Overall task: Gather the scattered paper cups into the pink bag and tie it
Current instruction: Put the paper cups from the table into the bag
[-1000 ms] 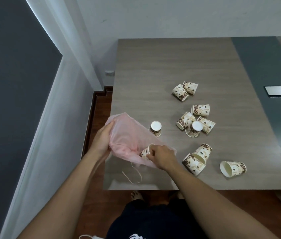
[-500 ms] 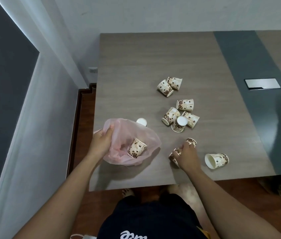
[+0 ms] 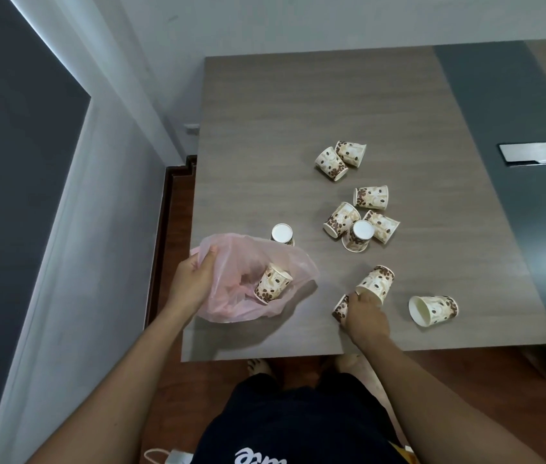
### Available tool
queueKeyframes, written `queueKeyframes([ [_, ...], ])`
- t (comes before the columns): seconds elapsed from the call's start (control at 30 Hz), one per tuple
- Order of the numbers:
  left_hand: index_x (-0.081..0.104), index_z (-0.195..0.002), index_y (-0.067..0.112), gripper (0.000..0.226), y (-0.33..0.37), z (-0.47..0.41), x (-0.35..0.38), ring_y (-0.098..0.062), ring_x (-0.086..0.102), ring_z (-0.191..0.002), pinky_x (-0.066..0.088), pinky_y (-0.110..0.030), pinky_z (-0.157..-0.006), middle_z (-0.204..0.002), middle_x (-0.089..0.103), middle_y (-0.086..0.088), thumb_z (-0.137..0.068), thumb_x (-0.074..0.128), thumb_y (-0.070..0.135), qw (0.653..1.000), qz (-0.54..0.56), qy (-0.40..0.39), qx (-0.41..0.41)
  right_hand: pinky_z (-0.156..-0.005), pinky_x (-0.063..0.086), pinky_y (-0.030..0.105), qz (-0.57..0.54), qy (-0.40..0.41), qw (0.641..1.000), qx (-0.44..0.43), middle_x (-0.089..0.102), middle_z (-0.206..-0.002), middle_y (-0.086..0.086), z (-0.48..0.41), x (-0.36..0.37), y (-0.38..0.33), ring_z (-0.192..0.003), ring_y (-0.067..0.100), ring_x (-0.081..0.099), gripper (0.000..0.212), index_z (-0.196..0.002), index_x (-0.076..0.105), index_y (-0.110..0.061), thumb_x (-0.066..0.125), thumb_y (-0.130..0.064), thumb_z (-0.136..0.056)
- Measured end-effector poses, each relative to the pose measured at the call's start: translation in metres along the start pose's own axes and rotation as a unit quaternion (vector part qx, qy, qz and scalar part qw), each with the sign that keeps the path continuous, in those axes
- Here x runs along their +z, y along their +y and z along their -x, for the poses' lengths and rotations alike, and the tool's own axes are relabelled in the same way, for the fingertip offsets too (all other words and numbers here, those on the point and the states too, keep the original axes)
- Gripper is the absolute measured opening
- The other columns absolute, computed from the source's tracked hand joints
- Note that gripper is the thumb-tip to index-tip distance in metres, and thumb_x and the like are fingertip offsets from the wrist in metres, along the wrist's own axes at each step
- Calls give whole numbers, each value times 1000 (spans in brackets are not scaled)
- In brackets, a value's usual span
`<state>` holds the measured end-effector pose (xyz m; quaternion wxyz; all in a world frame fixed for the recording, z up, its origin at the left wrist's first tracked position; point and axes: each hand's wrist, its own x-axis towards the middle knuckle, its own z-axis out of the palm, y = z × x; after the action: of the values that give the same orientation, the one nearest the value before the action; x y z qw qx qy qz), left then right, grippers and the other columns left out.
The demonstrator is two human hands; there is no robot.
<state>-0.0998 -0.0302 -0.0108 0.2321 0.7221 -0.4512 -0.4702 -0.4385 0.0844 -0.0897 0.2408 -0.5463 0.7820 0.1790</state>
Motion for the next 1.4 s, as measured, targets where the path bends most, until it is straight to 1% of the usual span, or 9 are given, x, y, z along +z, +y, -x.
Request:
queueKeyframes([
  [0.13,83,-100,30,45,3,2,0,-14,80,-88,63,-33,-73,-88,84,17,-111,54,62,1000,2,-3,3,-92,57,41,-251,32,967,26,69,-133,13,-1,-15,-15,-119,31,70,59,-138,63,-7,79,-46,-97],
  [0.27,81,-89,27,46,5,4,2,-15,77,-83,55,-28,-66,-77,82,13,-112,56,57,1000,4,-5,2,-69,60,22,-605,8,795,39,79,-112,-2,0,-53,-53,-81,5,78,57,-134,57,-13,84,-46,-95],
  [0.37,83,-90,28,44,7,8,3,-12,79,-85,57,-28,-69,-81,84,13,-112,57,56,1000,22,-17,1,-86,67,41,-693,-57,718,-22,83,-114,12,3,-67,-91,-85,19,81,61,-139,56,-4,84,-38,-97],
  [0.63,84,-85,33,40,15,10,-5,-9,79,-83,59,-31,-73,-91,86,2,-91,60,65,997,71,-39,-3,-121,42,53,-392,136,909,44,42,-157,10,8,-43,-133,-147,32,43,68,-154,50,-19,72,-54,-100],
  [0.77,85,-99,27,39,11,8,-12,-21,83,-97,60,-33,-78,-91,88,6,-105,61,56,995,91,-21,-32,-118,43,54,-410,-6,896,171,50,-161,21,-6,-41,-119,-150,40,49,97,-161,38,-1,78,-59,-93],
  [0.87,86,-105,19,42,9,9,-22,-31,82,-104,60,-37,-83,-97,87,-5,-106,61,52,994,96,-29,-31,-107,57,49,-447,-87,884,106,75,-135,26,-14,-41,-110,-126,43,72,53,-131,72,9,76,-35,-102],
  [1.07,85,-92,24,44,-1,7,-42,-24,83,-88,68,-46,-82,-85,86,4,-91,63,63,997,67,18,-17,-82,55,37,-528,143,834,-69,80,-94,10,0,-79,-120,-88,26,74,24,-104,78,-13,65,-32,-108],
  [1.27,77,-99,13,42,-5,2,-26,-35,76,-97,61,-46,-84,-103,80,-12,-110,50,43,998,3,59,-37,-65,43,9,-490,219,837,-109,69,-76,-26,12,-91,-76,-70,-4,62,16,-95,72,-25,67,-35,-108],
  [1.4,76,-93,16,48,6,9,10,-31,75,-86,54,-39,-69,-92,80,-10,-108,49,52,999,-21,18,-39,-76,50,22,-486,174,853,-77,78,-93,-14,15,-91,-26,-82,-6,68,25,-99,77,-30,63,-49,-109],
])
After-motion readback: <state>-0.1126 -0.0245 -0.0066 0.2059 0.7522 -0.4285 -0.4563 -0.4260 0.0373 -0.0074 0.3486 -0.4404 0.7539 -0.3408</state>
